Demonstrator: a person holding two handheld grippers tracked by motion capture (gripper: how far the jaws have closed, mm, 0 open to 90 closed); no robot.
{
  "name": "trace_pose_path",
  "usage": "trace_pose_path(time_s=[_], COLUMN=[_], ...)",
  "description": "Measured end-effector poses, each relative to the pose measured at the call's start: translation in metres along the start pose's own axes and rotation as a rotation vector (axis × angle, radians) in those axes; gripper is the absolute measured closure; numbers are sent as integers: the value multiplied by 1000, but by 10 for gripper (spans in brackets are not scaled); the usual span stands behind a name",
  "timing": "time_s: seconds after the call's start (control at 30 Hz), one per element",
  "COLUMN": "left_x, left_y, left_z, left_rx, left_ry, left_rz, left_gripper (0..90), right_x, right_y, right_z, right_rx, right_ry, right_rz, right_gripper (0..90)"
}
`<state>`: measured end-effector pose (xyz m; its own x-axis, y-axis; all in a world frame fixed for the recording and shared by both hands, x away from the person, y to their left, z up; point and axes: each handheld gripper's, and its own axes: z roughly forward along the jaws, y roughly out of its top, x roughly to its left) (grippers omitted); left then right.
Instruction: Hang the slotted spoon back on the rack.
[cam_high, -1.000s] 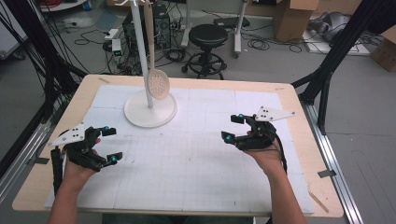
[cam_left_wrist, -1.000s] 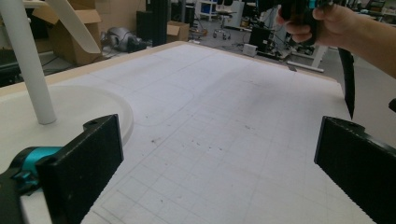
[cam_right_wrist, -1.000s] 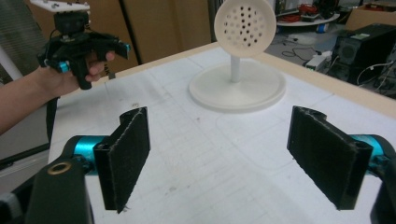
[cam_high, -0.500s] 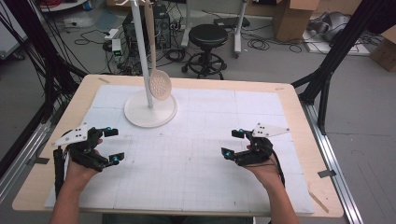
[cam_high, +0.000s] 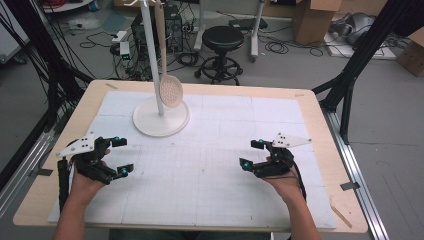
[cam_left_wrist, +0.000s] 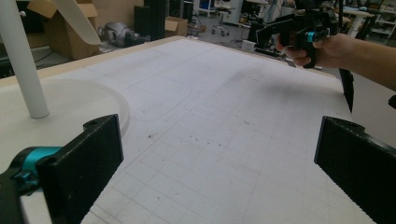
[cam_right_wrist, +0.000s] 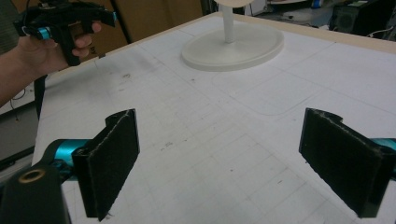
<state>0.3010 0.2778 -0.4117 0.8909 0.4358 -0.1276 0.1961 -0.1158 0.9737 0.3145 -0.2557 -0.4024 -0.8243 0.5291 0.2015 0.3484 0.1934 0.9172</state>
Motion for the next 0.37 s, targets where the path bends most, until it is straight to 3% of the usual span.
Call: trace_pose_path(time_s=[0.37], left_x=[0], left_y=[-1], left_z=[2], left_rx=[12], left_ry=[1], left_rz=[0], left_gripper=[17], right_x=[-3], right_y=[-2], right_z=[-3], right_rx=[-6], right_ry=[-11], right_rz=[11], right_gripper=[111])
